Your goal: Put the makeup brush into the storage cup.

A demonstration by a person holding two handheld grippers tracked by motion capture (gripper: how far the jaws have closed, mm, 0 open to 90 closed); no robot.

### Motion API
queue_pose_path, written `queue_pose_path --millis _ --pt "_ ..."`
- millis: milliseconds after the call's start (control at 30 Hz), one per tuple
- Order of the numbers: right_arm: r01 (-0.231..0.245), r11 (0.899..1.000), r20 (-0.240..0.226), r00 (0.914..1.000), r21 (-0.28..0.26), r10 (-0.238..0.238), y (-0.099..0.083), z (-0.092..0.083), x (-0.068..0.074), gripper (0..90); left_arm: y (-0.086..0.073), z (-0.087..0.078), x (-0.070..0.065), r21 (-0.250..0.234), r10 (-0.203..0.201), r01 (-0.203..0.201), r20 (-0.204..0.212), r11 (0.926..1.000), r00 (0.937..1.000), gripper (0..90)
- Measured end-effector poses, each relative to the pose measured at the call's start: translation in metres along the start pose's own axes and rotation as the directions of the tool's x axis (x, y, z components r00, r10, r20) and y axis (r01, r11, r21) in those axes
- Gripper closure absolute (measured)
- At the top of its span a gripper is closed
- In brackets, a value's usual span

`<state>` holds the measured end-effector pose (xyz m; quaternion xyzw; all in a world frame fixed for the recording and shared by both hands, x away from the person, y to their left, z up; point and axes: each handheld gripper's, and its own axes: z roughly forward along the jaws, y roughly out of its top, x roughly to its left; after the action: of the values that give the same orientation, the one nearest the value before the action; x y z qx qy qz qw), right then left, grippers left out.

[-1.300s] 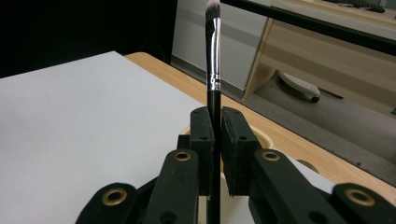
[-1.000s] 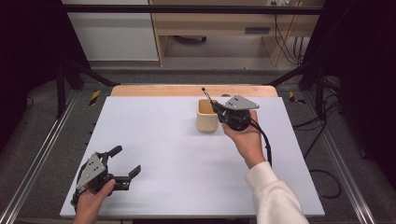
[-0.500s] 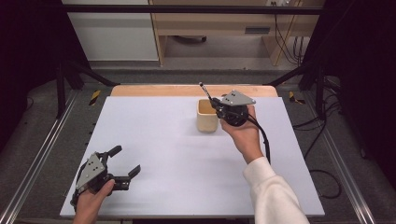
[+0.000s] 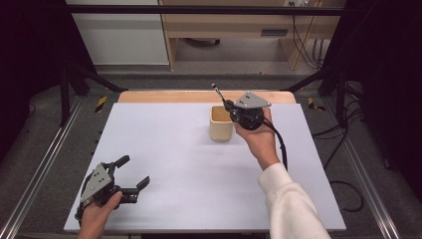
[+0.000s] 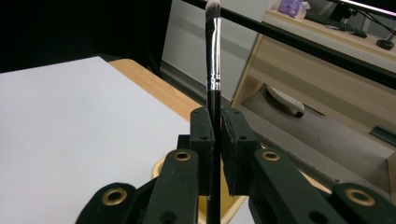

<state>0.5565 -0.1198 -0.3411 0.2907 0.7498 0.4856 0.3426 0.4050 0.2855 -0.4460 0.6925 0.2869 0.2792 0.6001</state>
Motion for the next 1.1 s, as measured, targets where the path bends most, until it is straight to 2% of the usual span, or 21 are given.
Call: queue_pose_path --millis 467,667,800,1100 --pt "0.006 1.000 -0.005 1.0000 -0.020 -0.006 0.011 0.011 0.001 83.7 0.000 -0.001 0.001 -0.006 -0.005 0.005 -0.002 1.0000 1.0000 0.8" --pt "0.029 0.999 -0.008 0.9995 -0.026 -0.029 0.017 0.013 0.001 83.7 0.000 -0.001 0.003 -0.014 -0.012 0.012 -0.004 0.9998 0.9999 0.8" --pt "0.015 0.999 -0.014 0.9998 -0.045 -0.015 0.019 0.014 -0.001 83.7 0.000 -0.002 0.003 -0.022 -0.021 0.021 -0.005 0.9996 0.9998 0.8" --pt "0.015 0.998 -0.016 0.9997 -0.059 -0.016 0.019 0.015 -0.004 83.6 0.000 -0.002 0.003 -0.021 -0.020 0.020 -0.005 0.9996 0.9998 0.8"
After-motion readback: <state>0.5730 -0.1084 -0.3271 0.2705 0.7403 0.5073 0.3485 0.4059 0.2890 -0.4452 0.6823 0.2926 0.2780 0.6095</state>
